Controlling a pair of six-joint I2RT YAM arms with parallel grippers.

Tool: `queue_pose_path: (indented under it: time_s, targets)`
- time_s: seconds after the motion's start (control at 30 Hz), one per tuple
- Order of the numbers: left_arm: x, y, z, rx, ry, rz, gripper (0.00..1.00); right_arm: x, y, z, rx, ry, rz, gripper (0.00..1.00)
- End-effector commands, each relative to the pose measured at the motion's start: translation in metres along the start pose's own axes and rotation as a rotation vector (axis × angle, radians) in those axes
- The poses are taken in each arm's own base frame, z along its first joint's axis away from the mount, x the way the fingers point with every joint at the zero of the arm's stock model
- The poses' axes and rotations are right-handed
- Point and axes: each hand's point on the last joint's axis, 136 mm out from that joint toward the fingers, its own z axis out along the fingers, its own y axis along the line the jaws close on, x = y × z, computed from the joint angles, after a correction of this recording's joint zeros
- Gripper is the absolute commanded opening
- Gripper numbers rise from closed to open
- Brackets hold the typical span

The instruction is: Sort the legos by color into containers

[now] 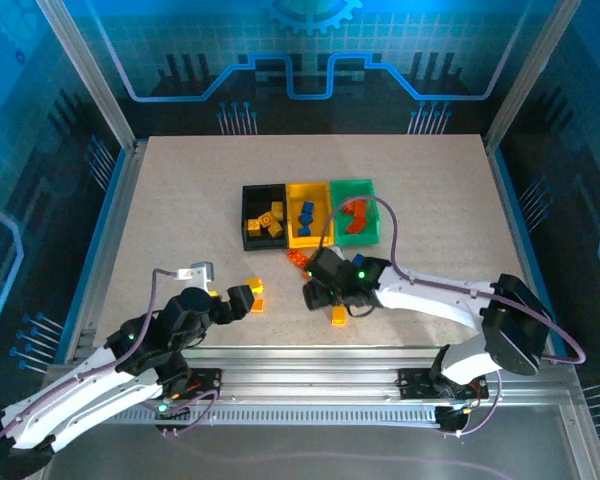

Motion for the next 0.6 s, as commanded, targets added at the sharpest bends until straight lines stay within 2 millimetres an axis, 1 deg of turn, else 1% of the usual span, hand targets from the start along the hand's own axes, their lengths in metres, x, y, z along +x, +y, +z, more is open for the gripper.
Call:
queue_pose_path:
  time_s: [0.0,0.07,0.13,0.33,0.4,0.47,0.57]
  targets:
    - [-0.001,0.002,0.003,0.001,-0.021,-0.031,0.99,0.031,-0.022,0.000,0.079,0.026,0.069,0.83]
    - [0.000,0.002,0.004,0.003,-0.021,-0.041,0.99,0.043,-0.026,0.009,0.091,0.051,0.082,0.83]
    - [0.001,0.002,0.005,0.004,-0.019,-0.044,0.99,0.048,-0.026,0.019,0.091,0.061,0.085,0.82]
    - [0.004,0.007,0.005,-0.013,-0.008,-0.045,0.99,0.045,-0.016,0.039,0.090,0.062,0.064,0.73]
    - [0.006,0.009,0.006,-0.019,-0.003,-0.045,0.99,0.045,-0.015,0.044,0.094,0.064,0.056,0.67]
    - [0.008,0.010,0.008,-0.023,0.000,-0.047,0.99,0.045,-0.015,0.046,0.099,0.069,0.052,0.58]
    - [0.008,0.011,0.009,-0.025,-0.001,-0.046,0.99,0.044,-0.014,0.043,0.087,0.064,0.047,0.47]
